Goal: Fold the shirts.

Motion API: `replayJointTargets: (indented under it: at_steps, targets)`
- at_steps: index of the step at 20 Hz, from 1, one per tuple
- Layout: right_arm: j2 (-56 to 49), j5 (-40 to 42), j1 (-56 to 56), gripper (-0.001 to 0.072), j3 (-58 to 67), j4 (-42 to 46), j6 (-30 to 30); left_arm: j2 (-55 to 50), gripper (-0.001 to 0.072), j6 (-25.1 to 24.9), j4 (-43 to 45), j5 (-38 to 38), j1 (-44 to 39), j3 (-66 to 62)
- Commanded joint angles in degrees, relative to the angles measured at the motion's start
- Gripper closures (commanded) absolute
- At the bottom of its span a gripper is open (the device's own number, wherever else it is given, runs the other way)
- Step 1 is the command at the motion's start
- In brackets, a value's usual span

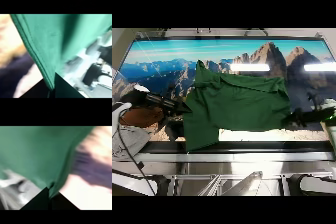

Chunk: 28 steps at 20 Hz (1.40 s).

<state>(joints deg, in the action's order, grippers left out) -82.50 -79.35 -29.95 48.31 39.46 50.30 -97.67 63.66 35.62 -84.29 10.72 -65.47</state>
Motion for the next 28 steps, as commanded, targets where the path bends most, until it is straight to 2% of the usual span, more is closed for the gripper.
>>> replayJointTargets:
  at_steps: [1, 3, 5, 7, 9, 12, 15, 17, 19, 23, 25, 28]
  targets:
    - [12.2, -9.7, -2.4, 0.0687, 6.7, -11.1, 1.2, 8.9, 0.0689, -2.1, -9.1, -11.2, 5.8, -1.2]
    - [20.7, -11.7, -5.3, 0.0687, 12.1, -19.1, 1.8, 16.1, 0.0689, -2.2, -14.7, -17.7, 8.9, -2.8]
    - [29.1, -9.4, -8.1, 0.0687, 16.6, -26.6, 1.9, 23.8, 0.0688, -4.6, -27.3, -22.3, 11.9, -5.8]
    - [38.0, -2.6, -11.0, 0.0687, 20.2, -32.2, 1.9, 31.2, 0.0688, -7.2, -40.8, -21.5, 15.0, -10.9]
    - [46.1, 6.8, -13.4, 0.0686, 22.4, -34.6, 2.0, 37.3, 0.0687, -8.7, -50.8, -19.8, 19.4, -17.8]
    - [53.6, 17.1, -15.0, 0.0686, 25.6, -34.6, 2.0, 44.0, 0.0682, -8.7, -58.1, -15.7, 30.9, -26.6]
    - [54.9, 17.4, -15.1, 0.0687, 29.9, -31.3, 3.3, 45.9, 0.0681, -5.7, -57.8, -16.4, 43.8, -31.8]
    - [54.5, 16.7, -15.1, 0.0688, 30.0, -28.8, 4.4, 43.7, 0.068, -5.7, -57.6, -16.2, 44.2, -32.5]
    - [51.8, 11.9, -15.1, 0.0688, 29.7, -27.9, 5.5, 39.3, 0.068, -5.4, -53.5, -17.5, 37.4, -32.5]
    - [43.1, 5.6, -11.2, 0.0688, 22.1, -26.3, 5.2, 27.3, 0.0681, -4.3, -27.9, -21.2, 17.3, -32.5]
    - [38.1, 6.1, -7.5, 0.0688, 15.8, -22.3, 4.9, 19.8, 0.0681, -4.0, -17.5, -20.3, 9.8, -32.5]
    - [28.5, 12.1, -0.4, 0.0688, 6.9, -19.5, -0.1, 8.0, 0.0681, -4.0, -12.1, -18.0, 4.4, -32.5]
